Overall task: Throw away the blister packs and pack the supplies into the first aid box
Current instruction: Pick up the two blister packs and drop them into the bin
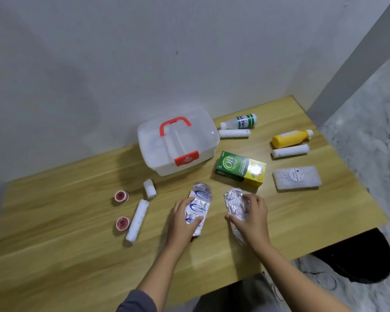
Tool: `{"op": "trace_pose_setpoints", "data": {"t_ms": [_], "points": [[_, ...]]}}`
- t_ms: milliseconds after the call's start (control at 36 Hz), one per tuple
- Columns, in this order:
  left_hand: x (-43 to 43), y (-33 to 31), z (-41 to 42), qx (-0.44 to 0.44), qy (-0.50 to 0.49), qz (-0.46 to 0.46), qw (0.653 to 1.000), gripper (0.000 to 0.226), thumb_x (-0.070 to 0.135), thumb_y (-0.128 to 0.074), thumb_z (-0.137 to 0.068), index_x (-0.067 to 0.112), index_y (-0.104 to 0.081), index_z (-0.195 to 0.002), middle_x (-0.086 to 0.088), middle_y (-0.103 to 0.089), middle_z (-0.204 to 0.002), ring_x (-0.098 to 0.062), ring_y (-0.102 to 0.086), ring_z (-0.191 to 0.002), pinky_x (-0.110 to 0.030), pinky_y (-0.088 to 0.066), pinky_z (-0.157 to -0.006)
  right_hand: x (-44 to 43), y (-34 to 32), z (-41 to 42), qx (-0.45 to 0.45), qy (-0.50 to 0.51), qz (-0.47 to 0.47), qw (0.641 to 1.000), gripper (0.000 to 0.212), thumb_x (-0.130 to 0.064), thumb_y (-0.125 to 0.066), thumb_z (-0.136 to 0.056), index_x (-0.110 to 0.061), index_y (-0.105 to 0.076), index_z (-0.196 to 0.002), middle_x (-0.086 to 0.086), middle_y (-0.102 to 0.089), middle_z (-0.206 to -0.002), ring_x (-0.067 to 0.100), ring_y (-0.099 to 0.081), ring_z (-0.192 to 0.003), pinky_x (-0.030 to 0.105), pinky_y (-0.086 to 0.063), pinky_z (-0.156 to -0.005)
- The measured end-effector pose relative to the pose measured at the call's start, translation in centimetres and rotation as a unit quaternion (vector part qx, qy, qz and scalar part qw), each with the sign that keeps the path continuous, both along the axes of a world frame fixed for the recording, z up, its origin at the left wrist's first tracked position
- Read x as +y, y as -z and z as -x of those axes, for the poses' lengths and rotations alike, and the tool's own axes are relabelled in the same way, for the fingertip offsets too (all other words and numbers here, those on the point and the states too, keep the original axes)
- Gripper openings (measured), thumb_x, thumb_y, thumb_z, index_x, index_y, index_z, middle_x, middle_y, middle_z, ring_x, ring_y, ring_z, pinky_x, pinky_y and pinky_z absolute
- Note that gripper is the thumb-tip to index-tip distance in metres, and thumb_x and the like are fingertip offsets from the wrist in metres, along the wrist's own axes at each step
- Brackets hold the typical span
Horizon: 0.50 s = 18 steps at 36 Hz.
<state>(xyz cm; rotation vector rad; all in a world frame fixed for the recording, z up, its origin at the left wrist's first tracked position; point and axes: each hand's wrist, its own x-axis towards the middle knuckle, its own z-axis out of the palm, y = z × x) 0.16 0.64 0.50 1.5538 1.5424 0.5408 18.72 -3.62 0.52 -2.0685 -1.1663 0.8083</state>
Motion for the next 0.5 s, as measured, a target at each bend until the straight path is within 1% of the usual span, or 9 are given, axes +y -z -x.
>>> {"op": "trace_pose_setpoints", "data": {"t_ms": [56, 111, 194, 250, 306, 361, 389, 417, 500], "points": [[0.2, -0.1, 0.1, -0.013, 0.004, 0.026, 1.0, 0.045, 0.009, -0.072, -0.074, 0.024, -0.057, -0.114, 0.009, -0.055, -0.113, -0.009, -0.053, -0.105, 0.003, -0.034, -0.075, 0.1, -0.2, 0.1, 0.029, 0.003, 0.004, 1.0, 0.067, -0.014, -0.085, -0.06, -0.008, -0.051, -0.118, 0.01, -0.046, -0.118, 0.017, -0.047, -0.106, 0.022, -0.039, -0.088], [0.2, -0.2, 0.2, -0.023, 0.01, 0.047, 0.999, 0.045, 0.008, -0.073, -0.074, 0.023, -0.059, -0.114, 0.007, -0.058, -0.114, -0.01, -0.054, -0.106, 0.005, -0.034, -0.075, 0.3, -0.3, 0.3, 0.036, -0.021, 0.02, 0.999, 0.07, -0.016, -0.086, -0.059, -0.01, -0.052, -0.12, 0.009, -0.05, -0.119, 0.013, -0.048, -0.103, 0.019, -0.036, -0.086], [-0.1, -0.3, 0.2, -0.025, 0.017, 0.055, 0.998, 0.048, 0.009, -0.073, -0.074, 0.022, -0.059, -0.118, 0.008, -0.057, -0.114, -0.011, -0.054, -0.109, 0.005, -0.034, -0.076, 0.6, -0.3, 0.5, 0.028, -0.057, 0.028, 0.998, 0.07, -0.018, -0.086, -0.059, -0.01, -0.055, -0.12, 0.009, -0.059, -0.119, 0.02, -0.053, -0.108, 0.02, -0.034, -0.087], [-0.3, -0.6, 0.1, -0.03, 0.009, 0.056, 0.998, 0.051, 0.009, -0.073, -0.074, 0.023, -0.058, -0.121, 0.008, -0.054, -0.115, -0.01, -0.052, -0.108, 0.004, -0.035, -0.076, 0.8, -0.7, 0.5, 0.024, -0.072, 0.021, 0.997, 0.066, -0.017, -0.084, -0.062, -0.009, -0.056, -0.121, 0.01, -0.06, -0.12, 0.022, -0.054, -0.11, 0.018, -0.032, -0.086], [-0.3, -1.0, 0.0, -0.036, 0.0, 0.048, 0.998, 0.051, 0.008, -0.073, -0.074, 0.023, -0.057, -0.121, 0.008, -0.053, -0.114, -0.01, -0.052, -0.108, 0.0, -0.036, -0.078, 1.1, -1.5, 0.4, 0.029, -0.084, 0.009, 0.996, 0.064, -0.015, -0.081, -0.066, -0.01, -0.056, -0.124, 0.009, -0.059, -0.121, 0.017, -0.052, -0.109, 0.015, -0.031, -0.086], [-0.2, -1.8, -0.3, -0.043, -0.005, 0.043, 0.998, 0.052, 0.008, -0.072, -0.075, 0.023, -0.057, -0.122, 0.007, -0.052, -0.115, -0.01, -0.051, -0.109, -0.011, -0.039, -0.084, 1.4, -2.3, -0.1, 0.034, -0.095, -0.01, 0.995, 0.064, -0.015, -0.079, -0.068, -0.012, -0.054, -0.127, 0.005, -0.057, -0.122, 0.01, -0.048, -0.105, 0.014, -0.034, -0.084], [-0.1, -2.2, -0.6, -0.049, -0.007, 0.039, 0.998, 0.052, 0.008, -0.072, -0.075, 0.023, -0.057, -0.122, 0.007, -0.052, -0.116, -0.011, -0.052, -0.109, -0.016, -0.04, -0.087, 1.6, -2.8, -0.4, 0.035, -0.098, -0.023, 0.994, 0.064, -0.015, -0.079, -0.069, -0.013, -0.054, -0.128, 0.003, -0.056, -0.12, 0.008, -0.047, -0.103, 0.01, -0.035, -0.081], [0.1, -2.5, -1.1, -0.054, -0.01, 0.032, 0.998, 0.052, 0.008, -0.072, -0.075, 0.022, -0.056, -0.123, 0.006, -0.052, -0.115, -0.012, -0.053, -0.108, -0.017, -0.041, -0.087, 1.7, -3.3, -0.8, 0.036, -0.099, -0.037, 0.994, 0.064, -0.016, -0.078, -0.07, -0.014, -0.053, -0.129, 0.0, -0.055, -0.118, 0.007, -0.047, -0.103, 0.005, -0.034, -0.077], [0.7, -4.1, -3.0, -0.077, -0.02, 0.008, 0.997, 0.052, 0.006, -0.072, -0.075, 0.021, -0.057, -0.122, 0.004, -0.055, -0.113, -0.012, -0.056, -0.102, -0.003, -0.042, -0.077, 2.3, -5.2, -2.8, 0.034, -0.098, -0.075, 0.992, 0.063, -0.014, -0.077, -0.072, -0.014, -0.052, -0.13, -0.003, -0.052, -0.113, 0.007, -0.048, -0.102, -0.002, -0.034, -0.072]]}}
